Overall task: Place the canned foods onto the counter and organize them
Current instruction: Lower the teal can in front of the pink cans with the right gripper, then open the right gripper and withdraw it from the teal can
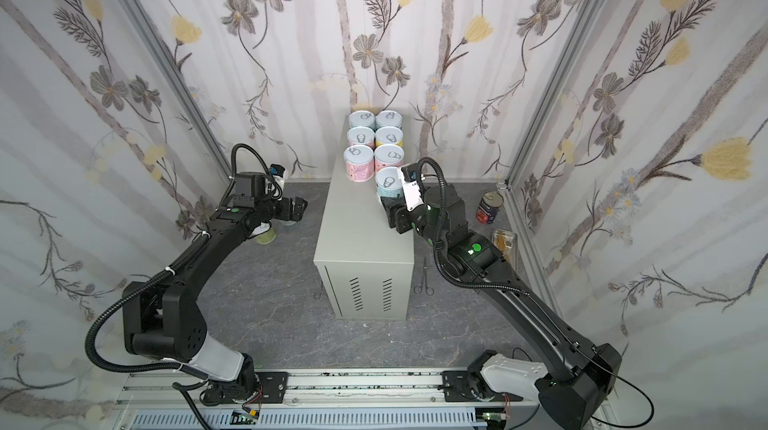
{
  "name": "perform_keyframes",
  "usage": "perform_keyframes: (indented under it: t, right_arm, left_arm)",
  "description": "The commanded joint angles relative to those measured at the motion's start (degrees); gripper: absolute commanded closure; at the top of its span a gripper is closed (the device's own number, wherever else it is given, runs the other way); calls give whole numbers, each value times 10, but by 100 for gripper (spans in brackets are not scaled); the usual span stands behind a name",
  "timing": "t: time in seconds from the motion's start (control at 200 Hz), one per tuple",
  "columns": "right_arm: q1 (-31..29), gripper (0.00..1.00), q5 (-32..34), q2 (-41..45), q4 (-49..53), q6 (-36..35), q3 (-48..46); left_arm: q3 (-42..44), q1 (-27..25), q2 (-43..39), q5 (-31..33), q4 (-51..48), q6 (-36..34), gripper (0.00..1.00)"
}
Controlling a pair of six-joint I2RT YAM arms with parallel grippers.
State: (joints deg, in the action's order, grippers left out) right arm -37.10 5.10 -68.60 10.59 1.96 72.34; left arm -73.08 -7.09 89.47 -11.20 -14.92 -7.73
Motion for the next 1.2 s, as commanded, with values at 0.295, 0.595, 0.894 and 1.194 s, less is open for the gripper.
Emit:
perform_keyframes:
  t: [0.295, 0.595, 0.894, 1.194]
  right_arm:
    - [-1, 29, 1, -7, -11, -5, 11]
    - [-1, 29, 9, -2, -12, -6, 7]
    - [0, 27, -5, 1, -13, -10, 5]
    - [0, 24, -18, 12, -16, -19, -8]
  left_arm:
    - [-1, 0, -11, -2, -5, -9, 0]
    - [1, 0, -17, -1, -9, -9, 0]
    - [0, 0, -24, 4, -17, -8, 0]
    - [-7, 1, -24, 10, -31, -2, 0]
